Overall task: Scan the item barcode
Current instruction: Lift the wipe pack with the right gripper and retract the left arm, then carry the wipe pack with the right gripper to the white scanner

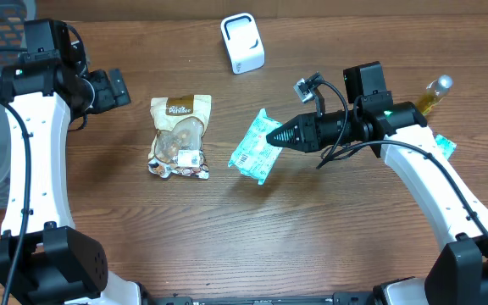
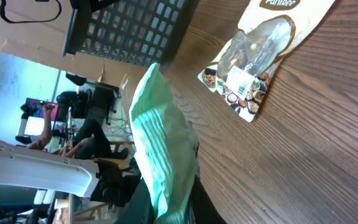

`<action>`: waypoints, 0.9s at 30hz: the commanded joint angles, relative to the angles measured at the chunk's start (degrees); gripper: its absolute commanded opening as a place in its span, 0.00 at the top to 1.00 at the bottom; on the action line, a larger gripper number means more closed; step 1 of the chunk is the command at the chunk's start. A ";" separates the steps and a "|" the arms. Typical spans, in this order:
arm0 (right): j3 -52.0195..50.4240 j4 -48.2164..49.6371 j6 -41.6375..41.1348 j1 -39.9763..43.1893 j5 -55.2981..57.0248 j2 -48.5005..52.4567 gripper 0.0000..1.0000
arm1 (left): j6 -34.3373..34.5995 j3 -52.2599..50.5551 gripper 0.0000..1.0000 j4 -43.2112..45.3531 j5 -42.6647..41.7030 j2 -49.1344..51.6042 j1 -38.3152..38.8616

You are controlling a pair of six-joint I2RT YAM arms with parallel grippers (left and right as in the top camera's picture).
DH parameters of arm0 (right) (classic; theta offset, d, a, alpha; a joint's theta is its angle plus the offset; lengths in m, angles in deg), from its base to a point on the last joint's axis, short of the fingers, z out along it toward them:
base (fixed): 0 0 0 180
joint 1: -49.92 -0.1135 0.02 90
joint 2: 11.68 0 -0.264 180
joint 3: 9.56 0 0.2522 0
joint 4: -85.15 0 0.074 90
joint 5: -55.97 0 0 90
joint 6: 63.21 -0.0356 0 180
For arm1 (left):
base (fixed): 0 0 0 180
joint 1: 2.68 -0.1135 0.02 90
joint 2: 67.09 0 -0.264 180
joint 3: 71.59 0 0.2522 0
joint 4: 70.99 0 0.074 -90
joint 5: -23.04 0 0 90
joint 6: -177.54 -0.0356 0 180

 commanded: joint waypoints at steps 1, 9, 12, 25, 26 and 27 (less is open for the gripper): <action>-0.02 1.70 0.76 0.04 -0.55 -1.70 0.96 | -0.55 0.68 0.00 -0.09 0.37 0.52 -0.20; 0.13 3.63 0.68 -0.13 9.57 -1.70 0.97 | -0.55 0.68 0.00 -0.09 0.39 0.52 -0.20; 1.75 3.30 0.66 -0.48 12.33 -1.70 0.97 | -0.55 0.68 0.00 -0.09 0.37 0.52 -0.20; 24.48 -1.38 2.08 -8.46 46.14 -0.87 0.97 | -0.55 0.68 0.00 -0.09 0.39 0.52 -0.20; 26.10 -0.96 3.17 -9.44 49.77 -0.46 0.97 | -0.55 0.68 0.00 -0.09 0.37 0.52 -0.20; 27.12 -0.17 4.61 -10.32 52.35 -0.13 0.97 | -0.57 0.68 0.00 -0.09 0.39 0.52 -0.20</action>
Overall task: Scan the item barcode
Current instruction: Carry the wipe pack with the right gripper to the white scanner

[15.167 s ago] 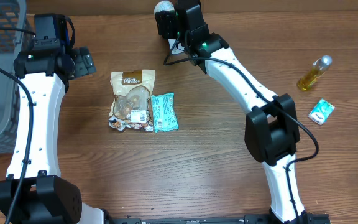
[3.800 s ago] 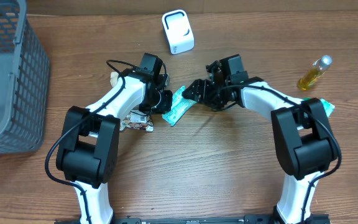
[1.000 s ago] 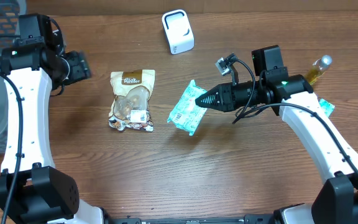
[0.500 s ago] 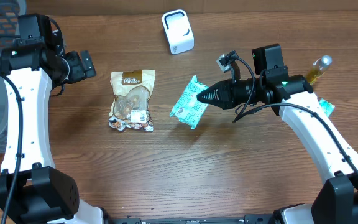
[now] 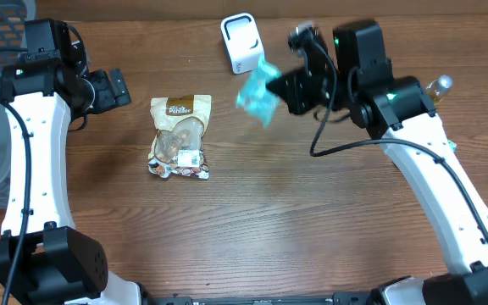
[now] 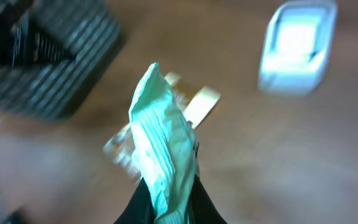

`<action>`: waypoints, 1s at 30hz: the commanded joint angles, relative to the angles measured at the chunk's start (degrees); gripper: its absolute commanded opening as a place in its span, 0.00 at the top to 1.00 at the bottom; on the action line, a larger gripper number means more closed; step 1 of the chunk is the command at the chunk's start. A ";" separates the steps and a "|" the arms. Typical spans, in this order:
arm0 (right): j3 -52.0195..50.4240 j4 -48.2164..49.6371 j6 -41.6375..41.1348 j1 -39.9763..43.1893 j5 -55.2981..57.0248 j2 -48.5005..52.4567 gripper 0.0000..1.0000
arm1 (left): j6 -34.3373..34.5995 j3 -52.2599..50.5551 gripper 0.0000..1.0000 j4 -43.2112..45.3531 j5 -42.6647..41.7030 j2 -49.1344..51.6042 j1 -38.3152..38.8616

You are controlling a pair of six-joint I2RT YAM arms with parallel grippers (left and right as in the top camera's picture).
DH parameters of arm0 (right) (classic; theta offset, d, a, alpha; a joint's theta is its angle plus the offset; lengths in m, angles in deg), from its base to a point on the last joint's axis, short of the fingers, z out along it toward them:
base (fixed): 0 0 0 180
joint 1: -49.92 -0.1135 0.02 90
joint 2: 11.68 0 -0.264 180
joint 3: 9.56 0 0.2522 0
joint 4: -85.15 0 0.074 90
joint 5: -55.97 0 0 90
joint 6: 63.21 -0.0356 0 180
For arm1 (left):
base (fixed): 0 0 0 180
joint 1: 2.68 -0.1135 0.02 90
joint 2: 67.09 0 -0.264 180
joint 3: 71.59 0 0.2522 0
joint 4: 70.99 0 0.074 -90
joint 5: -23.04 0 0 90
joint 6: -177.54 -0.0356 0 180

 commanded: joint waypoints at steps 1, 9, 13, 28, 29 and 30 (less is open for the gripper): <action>5.18 2.73 5.16 -3.34 17.05 0.24 0.97 | -0.52 0.68 0.00 -0.09 0.39 0.52 -0.20; 5.18 14.95 27.82 -12.50 38.69 7.06 0.96 | -0.55 0.68 0.00 -0.09 0.37 0.52 -0.20; 5.18 23.12 36.79 -15.15 46.56 13.27 0.96 | -0.52 0.68 0.00 -0.09 0.39 0.52 -0.20; 5.18 50.36 49.42 -15.39 54.14 31.50 0.96 | -0.55 0.68 0.01 -0.09 0.37 0.52 -0.20; 5.18 52.50 49.42 -15.26 54.14 32.50 0.96 | -0.52 0.68 0.00 -0.09 0.39 0.52 -0.20; 5.18 53.70 49.42 -15.08 54.14 33.14 0.96 | -0.52 0.68 0.00 -0.09 0.37 0.52 -0.20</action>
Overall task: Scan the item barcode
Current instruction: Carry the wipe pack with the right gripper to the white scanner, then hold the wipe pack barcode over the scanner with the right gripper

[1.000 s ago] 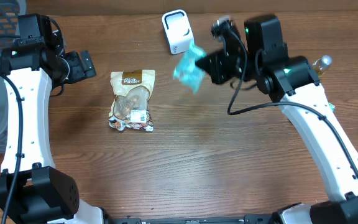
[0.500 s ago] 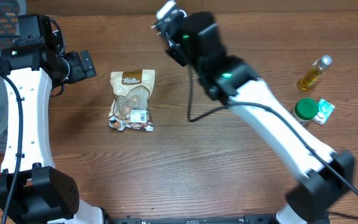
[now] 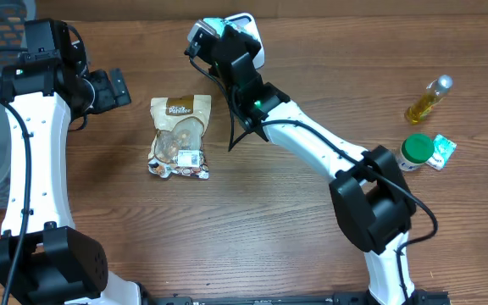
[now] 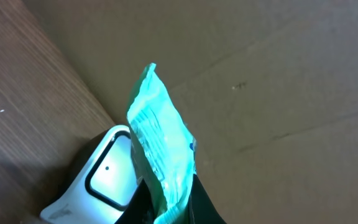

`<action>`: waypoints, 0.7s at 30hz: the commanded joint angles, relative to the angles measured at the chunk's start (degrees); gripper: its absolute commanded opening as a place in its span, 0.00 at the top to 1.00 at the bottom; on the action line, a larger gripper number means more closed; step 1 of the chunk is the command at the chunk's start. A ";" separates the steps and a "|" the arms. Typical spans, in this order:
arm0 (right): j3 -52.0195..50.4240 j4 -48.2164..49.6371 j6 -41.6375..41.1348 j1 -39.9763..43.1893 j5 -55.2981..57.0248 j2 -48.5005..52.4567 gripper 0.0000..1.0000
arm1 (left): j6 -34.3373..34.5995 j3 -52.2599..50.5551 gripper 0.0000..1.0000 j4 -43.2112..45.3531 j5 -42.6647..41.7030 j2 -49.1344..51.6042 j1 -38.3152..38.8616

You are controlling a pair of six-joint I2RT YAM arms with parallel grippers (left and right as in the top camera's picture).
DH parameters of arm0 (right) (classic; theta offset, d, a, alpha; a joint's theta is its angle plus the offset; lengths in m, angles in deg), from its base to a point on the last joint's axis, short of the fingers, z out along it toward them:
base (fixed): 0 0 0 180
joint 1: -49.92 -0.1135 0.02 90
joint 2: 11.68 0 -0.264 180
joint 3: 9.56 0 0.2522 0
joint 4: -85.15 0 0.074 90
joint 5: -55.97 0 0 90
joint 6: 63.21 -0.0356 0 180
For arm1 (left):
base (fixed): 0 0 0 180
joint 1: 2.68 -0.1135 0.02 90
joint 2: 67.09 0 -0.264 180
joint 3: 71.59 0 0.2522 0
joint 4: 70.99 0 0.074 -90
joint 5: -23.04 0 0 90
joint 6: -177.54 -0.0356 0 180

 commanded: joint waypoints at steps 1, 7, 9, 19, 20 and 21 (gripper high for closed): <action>1.05 4.66 1.66 0.79 1.64 1.79 0.96 | -0.52 0.68 0.00 -0.07 0.37 0.52 -0.20; 1.05 12.00 1.70 2.54 1.60 4.57 0.96 | -0.55 0.68 0.01 -0.07 0.37 0.52 -0.20; 1.05 13.16 1.62 3.26 1.36 5.38 0.96 | -0.52 0.68 0.00 -0.07 0.37 0.52 -0.20; 1.05 14.82 -15.02 7.32 -5.57 6.49 0.96 | -0.52 0.68 0.00 -0.07 0.39 0.52 -0.20; 1.05 14.82 -15.91 7.58 -5.84 6.56 0.96 | -0.52 0.68 0.00 -0.07 0.37 0.52 -0.20; 1.05 14.84 -16.28 7.80 -6.01 6.67 0.96 | -0.52 0.68 0.00 -0.07 0.39 0.52 -0.20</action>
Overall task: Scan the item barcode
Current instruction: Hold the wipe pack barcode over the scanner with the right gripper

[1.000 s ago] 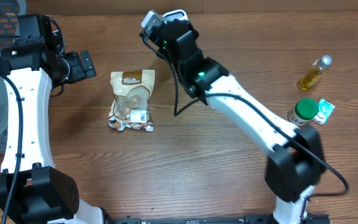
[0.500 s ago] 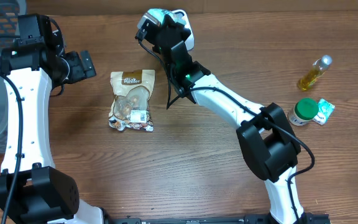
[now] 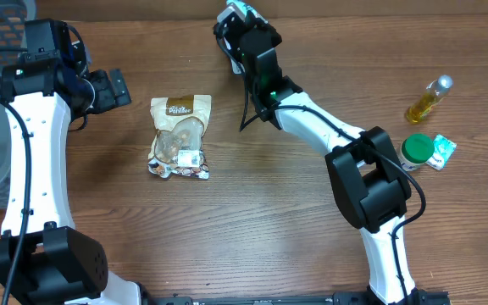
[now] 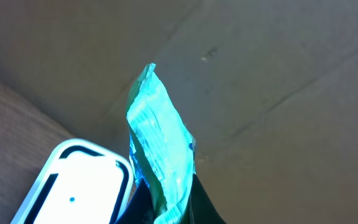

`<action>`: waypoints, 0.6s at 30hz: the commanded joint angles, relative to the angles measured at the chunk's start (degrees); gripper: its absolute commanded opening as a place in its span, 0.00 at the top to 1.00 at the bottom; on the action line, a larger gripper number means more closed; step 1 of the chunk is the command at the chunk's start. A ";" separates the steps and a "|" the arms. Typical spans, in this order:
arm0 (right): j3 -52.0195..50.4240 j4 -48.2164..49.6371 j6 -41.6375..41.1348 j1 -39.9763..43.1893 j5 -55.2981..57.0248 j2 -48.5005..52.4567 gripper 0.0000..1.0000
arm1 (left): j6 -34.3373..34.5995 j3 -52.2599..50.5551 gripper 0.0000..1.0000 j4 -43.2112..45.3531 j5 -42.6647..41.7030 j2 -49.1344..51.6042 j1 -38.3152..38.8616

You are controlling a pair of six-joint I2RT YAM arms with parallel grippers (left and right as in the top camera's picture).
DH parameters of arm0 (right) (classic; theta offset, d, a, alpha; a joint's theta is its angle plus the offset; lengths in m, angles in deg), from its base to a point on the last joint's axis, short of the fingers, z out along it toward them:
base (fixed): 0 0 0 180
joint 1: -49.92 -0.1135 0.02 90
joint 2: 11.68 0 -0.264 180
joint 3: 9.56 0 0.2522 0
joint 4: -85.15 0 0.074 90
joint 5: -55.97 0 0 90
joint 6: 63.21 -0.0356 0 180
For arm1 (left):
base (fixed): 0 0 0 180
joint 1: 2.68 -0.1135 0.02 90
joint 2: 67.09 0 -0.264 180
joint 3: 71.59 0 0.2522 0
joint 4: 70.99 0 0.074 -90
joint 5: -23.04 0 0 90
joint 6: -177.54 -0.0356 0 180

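Note:
In the right wrist view my right gripper [image 4: 166, 196] is shut on a teal plastic packet [image 4: 160, 140], which stands up on edge between the dark fingers. The white scanner [image 4: 76, 186], with its dark-rimmed window, lies just left of and below the packet. Overhead, the right arm reaches to the table's far edge, with its gripper [image 3: 237, 25] over the scanner's place, and both packet and scanner are hidden under it. My left gripper [image 3: 113, 87] hangs at the far left, away from all this, with nothing seen in it.
A brown snack pouch [image 3: 179, 135] lies left of centre. A yellow bottle [image 3: 429, 97], a green-lidded jar [image 3: 416, 151] and a second teal packet [image 3: 444, 149] sit at the right. A dark basket is at the far left corner. A cardboard wall [image 4: 278, 74] backs the table.
My right gripper with the teal packet has shifted a little right and further back. The scanner now shows larger and lower left in the wrist view. The left arm is unmoved.
My right gripper first held the teal packet low over the table's middle, right of the snack pouch. Then it held the packet up near the scanner. Later it was at the back edge beside the scanner, and now stands right over it. The left arm stayed still.

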 commanded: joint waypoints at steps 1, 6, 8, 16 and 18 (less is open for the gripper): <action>1.03 1.07 -5.90 0.81 -2.60 0.11 0.96 | -0.52 0.68 0.00 -0.07 0.39 0.52 -0.22; 1.03 2.82 -5.88 0.85 -3.72 1.20 0.96 | -0.52 0.68 0.00 -0.07 0.37 0.52 -0.22; 1.03 3.96 -5.88 0.85 -3.87 1.79 0.96 | -0.52 0.68 0.00 -0.07 0.39 0.52 -0.22; 1.03 3.98 -6.36 0.70 -4.00 3.39 0.96 | -0.52 0.68 0.00 -0.07 0.39 0.52 -0.22; 1.03 3.04 -8.48 0.70 -4.76 3.39 0.96 | -0.55 0.68 0.00 -0.07 0.39 0.52 -0.22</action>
